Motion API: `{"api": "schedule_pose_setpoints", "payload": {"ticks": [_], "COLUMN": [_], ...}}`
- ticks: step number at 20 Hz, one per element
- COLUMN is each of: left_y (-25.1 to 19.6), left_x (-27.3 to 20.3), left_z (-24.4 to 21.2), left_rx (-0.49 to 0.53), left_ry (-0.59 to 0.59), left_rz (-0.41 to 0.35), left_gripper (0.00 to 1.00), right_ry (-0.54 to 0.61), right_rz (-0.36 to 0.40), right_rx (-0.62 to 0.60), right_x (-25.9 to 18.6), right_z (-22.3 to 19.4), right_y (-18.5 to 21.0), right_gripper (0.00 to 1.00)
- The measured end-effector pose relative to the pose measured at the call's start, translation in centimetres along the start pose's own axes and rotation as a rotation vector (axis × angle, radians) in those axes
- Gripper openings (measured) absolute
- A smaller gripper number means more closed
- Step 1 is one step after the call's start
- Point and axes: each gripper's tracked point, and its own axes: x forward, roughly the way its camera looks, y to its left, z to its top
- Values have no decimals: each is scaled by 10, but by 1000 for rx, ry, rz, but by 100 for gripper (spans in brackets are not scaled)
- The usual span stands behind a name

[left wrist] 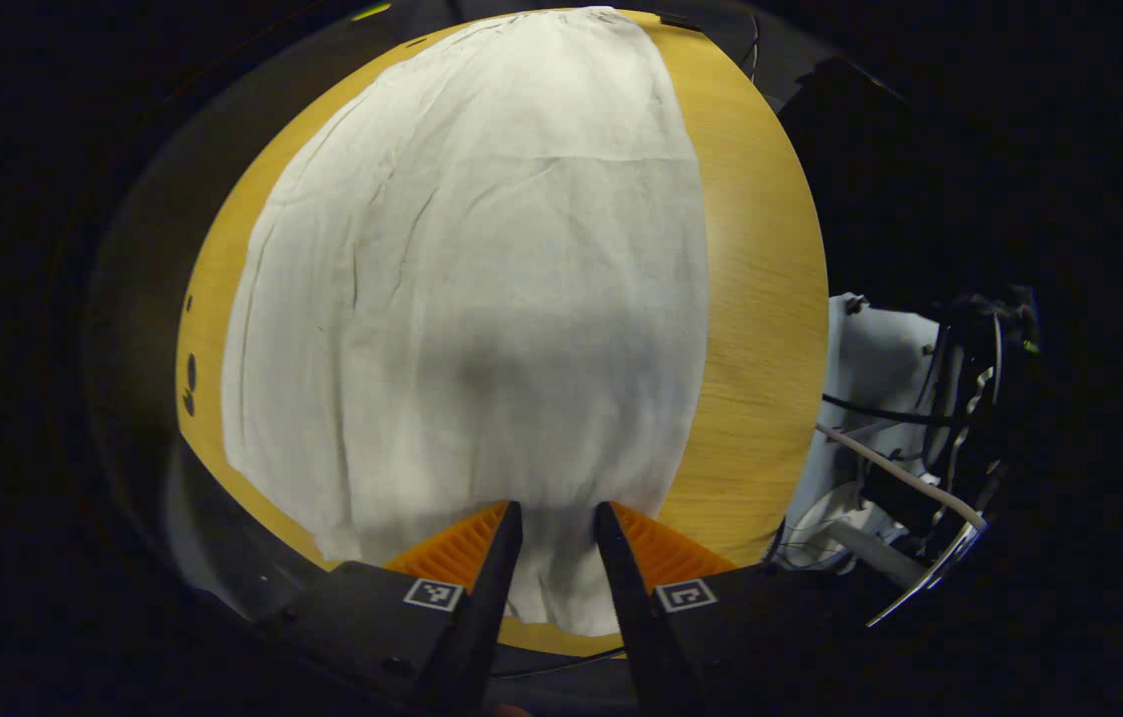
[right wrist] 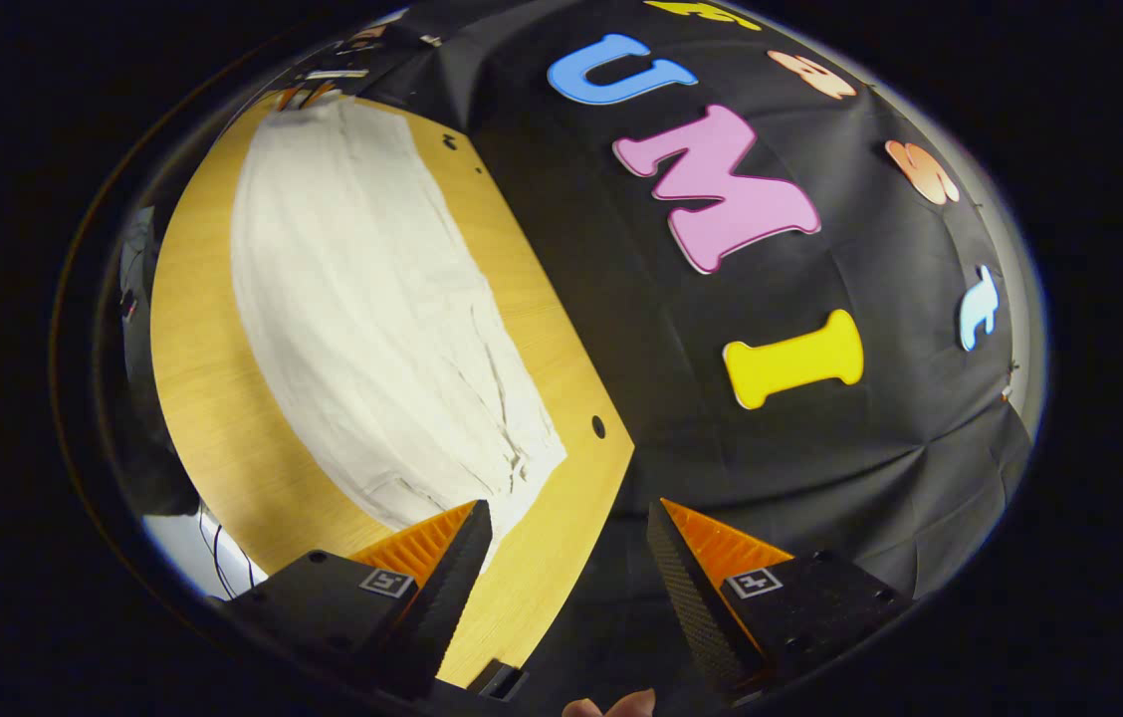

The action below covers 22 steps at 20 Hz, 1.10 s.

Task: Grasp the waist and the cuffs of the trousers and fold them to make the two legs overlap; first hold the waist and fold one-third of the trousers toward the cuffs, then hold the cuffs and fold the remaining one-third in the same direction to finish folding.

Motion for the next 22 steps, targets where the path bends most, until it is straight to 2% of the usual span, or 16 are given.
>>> {"api": "schedule_pose_setpoints", "payload": {"ticks": [1,3,6,8,9,10,11,14,18,20,21,22], "left_y": [-2,-2,-1,-2,0,2,5,6,6,4,1,-3], "left_x": [0,5,4,6,6,6,9,6,7,6,5,4], "left_z": [0,-2,-3,-1,-2,0,-1,-2,-1,0,2,4], "left_rx": [-22,-41,-40,-75,-93,-99,-95,-74,-104,-77,-81,-96], "left_ry": [16,25,24,19,18,16,16,34,23,26,20,1], "left_rz": [-39,-72,-72,-60,-52,-41,-33,-7,62,106,105,101], "left_gripper": [51,52,52,47,33,24,8,5,6,6,6,5], "right_ry": [-12,-25,-27,-41,-40,-33,-18,17,22,14,33,63], "right_rz": [22,58,126,189,216,245,269,326,338,345,376,403], "right_rx": [-12,-42,-114,-192,-230,-258,-288,-353,-421,-461,-467,-470], "right_x": [8,22,39,46,50,57,65,90,123,128,128,128], "right_z": [-6,-21,-48,-60,-66,-74,-82,-97,-94,-86,-90,-96], "right_y": [7,19,39,54,60,66,70,82,89,94,102,107], "right_gripper": [97,97,97,97,98,97,97,97,95,82,67,59]}}
